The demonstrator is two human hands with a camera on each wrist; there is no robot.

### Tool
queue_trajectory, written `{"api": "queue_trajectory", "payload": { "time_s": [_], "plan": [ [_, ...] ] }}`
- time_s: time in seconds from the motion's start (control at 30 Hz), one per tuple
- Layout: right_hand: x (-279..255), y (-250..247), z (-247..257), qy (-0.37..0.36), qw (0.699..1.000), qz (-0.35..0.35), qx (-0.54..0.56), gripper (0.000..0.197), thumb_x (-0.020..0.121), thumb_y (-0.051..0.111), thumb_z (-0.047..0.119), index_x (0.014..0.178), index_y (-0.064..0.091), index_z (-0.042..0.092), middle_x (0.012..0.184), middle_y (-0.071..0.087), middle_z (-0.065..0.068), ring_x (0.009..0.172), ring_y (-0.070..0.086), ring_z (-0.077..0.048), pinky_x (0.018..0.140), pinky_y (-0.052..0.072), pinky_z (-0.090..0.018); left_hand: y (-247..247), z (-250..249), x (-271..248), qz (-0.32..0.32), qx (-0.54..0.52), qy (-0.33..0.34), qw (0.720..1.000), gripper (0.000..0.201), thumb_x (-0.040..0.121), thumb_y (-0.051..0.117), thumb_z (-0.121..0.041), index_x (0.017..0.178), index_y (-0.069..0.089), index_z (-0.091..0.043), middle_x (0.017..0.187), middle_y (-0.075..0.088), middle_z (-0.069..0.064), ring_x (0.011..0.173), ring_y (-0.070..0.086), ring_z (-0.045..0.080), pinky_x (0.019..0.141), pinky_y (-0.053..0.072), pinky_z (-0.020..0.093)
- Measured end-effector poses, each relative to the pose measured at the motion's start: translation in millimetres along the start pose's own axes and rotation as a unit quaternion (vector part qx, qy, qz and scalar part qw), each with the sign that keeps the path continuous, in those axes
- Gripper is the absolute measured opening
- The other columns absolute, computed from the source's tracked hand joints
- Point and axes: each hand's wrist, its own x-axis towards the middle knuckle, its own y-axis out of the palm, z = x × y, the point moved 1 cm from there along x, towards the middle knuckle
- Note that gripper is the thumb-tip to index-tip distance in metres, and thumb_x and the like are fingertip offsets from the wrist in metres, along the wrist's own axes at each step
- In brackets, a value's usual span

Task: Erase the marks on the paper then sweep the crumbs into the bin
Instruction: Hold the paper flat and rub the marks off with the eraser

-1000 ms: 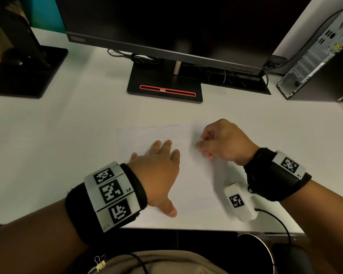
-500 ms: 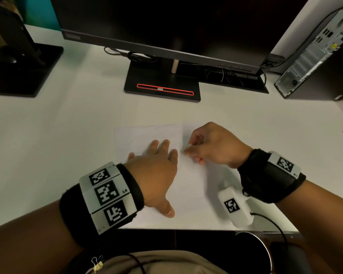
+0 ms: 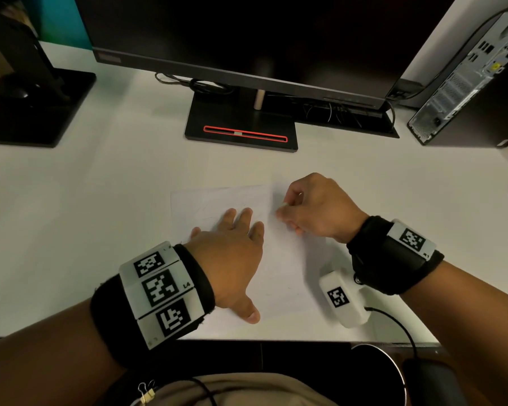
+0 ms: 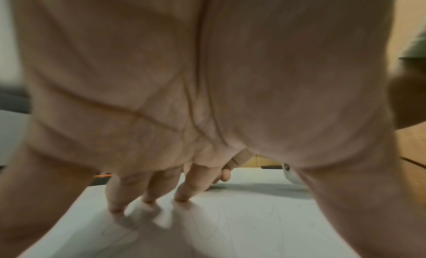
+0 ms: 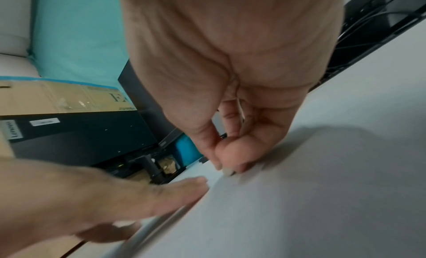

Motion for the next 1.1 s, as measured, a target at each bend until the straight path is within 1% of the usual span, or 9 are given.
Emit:
{"api": "queue_trajectory", "payload": {
  "time_s": [0.1, 0.2, 0.27, 0.37, 0.43, 0.6, 0.8, 0.93, 1.1],
  "plan": [
    [-5, 6, 5, -0.019, 0.999, 0.046, -0.009, 0.015, 0.086, 0.073, 0.023, 0.076, 0.069, 0.013, 0.063, 0.075, -0.004, 0.054, 0.070, -0.010, 0.065, 0.059, -0.026, 1, 0, 1, -0.002, 0.001, -0.001, 1.000, 0.138, 0.074, 0.077, -0.065, 0.156, -0.021, -0.012, 0.162, -0.033, 0.009, 0.152, -0.022, 0.031, 0.118, 0.021, 0.065],
    [7, -6, -2, 0.017, 1.000, -0.020, -0.004, 0.011, 0.083, 0.072, 0.018, 0.074, 0.070, 0.012, 0.064, 0.075, -0.006, 0.059, 0.072, -0.015, 0.068, 0.062, -0.032, 0, 0, 1, 0.000, 0.002, -0.001, 1.000, 0.138, 0.074, 0.076, -0.065, 0.156, -0.021, -0.012, 0.162, -0.033, 0.009, 0.151, -0.022, 0.031, 0.118, 0.020, 0.065],
    [8, -7, -1, 0.007, 0.999, -0.040, -0.022, 0.011, 0.083, 0.070, 0.017, 0.075, 0.069, 0.010, 0.066, 0.075, -0.007, 0.063, 0.072, -0.020, 0.067, 0.061, -0.033, 0, 0, 0, 0.001, 0.002, -0.001, 1.000, 0.138, 0.074, 0.076, -0.065, 0.156, -0.022, -0.012, 0.161, -0.033, 0.010, 0.151, -0.023, 0.032, 0.118, 0.020, 0.065],
    [-2, 3, 7, -0.047, 0.997, 0.022, -0.064, 0.016, 0.085, 0.072, 0.023, 0.075, 0.068, 0.011, 0.063, 0.073, -0.003, 0.061, 0.068, -0.013, 0.065, 0.056, -0.030, -1, 0, 1, 0.001, 0.002, -0.002, 1.000, 0.138, 0.074, 0.076, -0.065, 0.156, -0.022, -0.012, 0.161, -0.034, 0.009, 0.151, -0.023, 0.031, 0.118, 0.020, 0.065],
    [-3, 1, 5, -0.042, 0.997, 0.043, -0.056, 0.016, 0.086, 0.071, 0.023, 0.074, 0.068, 0.013, 0.061, 0.074, -0.003, 0.055, 0.067, -0.009, 0.065, 0.056, -0.028, -1, 0, 2, 0.004, 0.001, -0.002, 1.000, 0.138, 0.074, 0.076, -0.065, 0.156, -0.022, -0.013, 0.161, -0.034, 0.009, 0.151, -0.023, 0.031, 0.118, 0.020, 0.065],
    [15, -14, -7, 0.025, 0.998, -0.047, -0.029, 0.011, 0.082, 0.069, 0.016, 0.073, 0.068, 0.011, 0.064, 0.075, -0.006, 0.055, 0.070, -0.015, 0.055, 0.052, -0.023, -1, 0, 1, 0.005, -0.002, -0.001, 1.000, 0.139, 0.074, 0.077, -0.065, 0.156, -0.022, -0.013, 0.161, -0.034, 0.009, 0.151, -0.023, 0.031, 0.118, 0.020, 0.065],
    [3, -6, -3, -0.020, 0.997, 0.028, -0.067, 0.013, 0.085, 0.071, 0.021, 0.076, 0.067, 0.013, 0.063, 0.074, -0.003, 0.054, 0.069, -0.012, 0.060, 0.056, -0.025, -1, 0, 0, 0.011, 0.001, -0.002, 1.000, 0.138, 0.075, 0.076, -0.065, 0.156, -0.023, -0.013, 0.161, -0.035, 0.009, 0.151, -0.025, 0.031, 0.118, 0.019, 0.066],
    [14, -22, -17, 0.017, 0.998, -0.044, -0.043, 0.012, 0.084, 0.071, 0.018, 0.074, 0.068, 0.011, 0.064, 0.074, -0.006, 0.055, 0.068, -0.017, 0.060, 0.052, -0.025, -1, 0, 0, 0.010, 0.001, 0.002, 1.000, 0.138, 0.074, 0.076, -0.065, 0.156, -0.023, -0.013, 0.161, -0.035, 0.008, 0.151, -0.024, 0.030, 0.118, 0.019, 0.066],
    [7, -9, -6, -0.026, 0.997, 0.035, -0.058, 0.013, 0.084, 0.072, 0.020, 0.074, 0.069, 0.013, 0.062, 0.073, -0.003, 0.053, 0.067, -0.012, 0.061, 0.057, -0.027, -2, 0, 1, 0.013, -0.005, -0.001, 1.000, 0.138, 0.075, 0.077, -0.064, 0.155, -0.023, -0.014, 0.160, -0.036, 0.007, 0.150, -0.026, 0.029, 0.118, 0.018, 0.066]
  ]
}}
